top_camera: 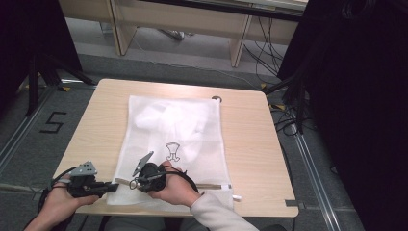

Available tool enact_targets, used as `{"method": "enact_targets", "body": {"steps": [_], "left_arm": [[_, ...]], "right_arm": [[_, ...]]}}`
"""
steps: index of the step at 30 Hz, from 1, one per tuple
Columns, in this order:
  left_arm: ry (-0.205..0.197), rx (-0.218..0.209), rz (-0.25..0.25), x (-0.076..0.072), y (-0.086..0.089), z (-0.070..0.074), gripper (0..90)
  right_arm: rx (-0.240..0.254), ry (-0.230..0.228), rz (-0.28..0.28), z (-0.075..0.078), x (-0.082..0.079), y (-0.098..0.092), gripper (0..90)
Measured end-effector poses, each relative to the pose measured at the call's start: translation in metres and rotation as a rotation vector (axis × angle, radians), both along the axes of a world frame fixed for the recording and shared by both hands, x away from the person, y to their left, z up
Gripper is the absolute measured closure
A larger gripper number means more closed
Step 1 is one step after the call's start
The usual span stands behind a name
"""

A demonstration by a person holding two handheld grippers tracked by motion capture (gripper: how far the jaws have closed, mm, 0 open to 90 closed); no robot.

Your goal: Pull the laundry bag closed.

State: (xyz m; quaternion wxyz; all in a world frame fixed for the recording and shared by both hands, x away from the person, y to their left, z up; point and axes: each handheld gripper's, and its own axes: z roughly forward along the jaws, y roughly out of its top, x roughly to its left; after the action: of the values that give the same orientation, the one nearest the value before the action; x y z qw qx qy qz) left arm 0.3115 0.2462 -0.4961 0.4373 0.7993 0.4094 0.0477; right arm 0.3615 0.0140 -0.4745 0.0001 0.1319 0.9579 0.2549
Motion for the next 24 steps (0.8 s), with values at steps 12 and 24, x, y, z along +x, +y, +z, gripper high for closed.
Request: {"method": "enact_targets", "body": {"steps": [12,24], "left_arm": [[0.007,0.014,-0.005,0.0005,0.0014,0.0007,85.2],[0.011,0.012,-0.003,0.0009,0.0018,0.0006,85.2]], "right_arm": [[-0.02,0.002,-0.001,0.0006,0.0017,-0.0051,82.4],[-0.03,0.006,0.012,0.0019,0.003,-0.009,82.4]]}}
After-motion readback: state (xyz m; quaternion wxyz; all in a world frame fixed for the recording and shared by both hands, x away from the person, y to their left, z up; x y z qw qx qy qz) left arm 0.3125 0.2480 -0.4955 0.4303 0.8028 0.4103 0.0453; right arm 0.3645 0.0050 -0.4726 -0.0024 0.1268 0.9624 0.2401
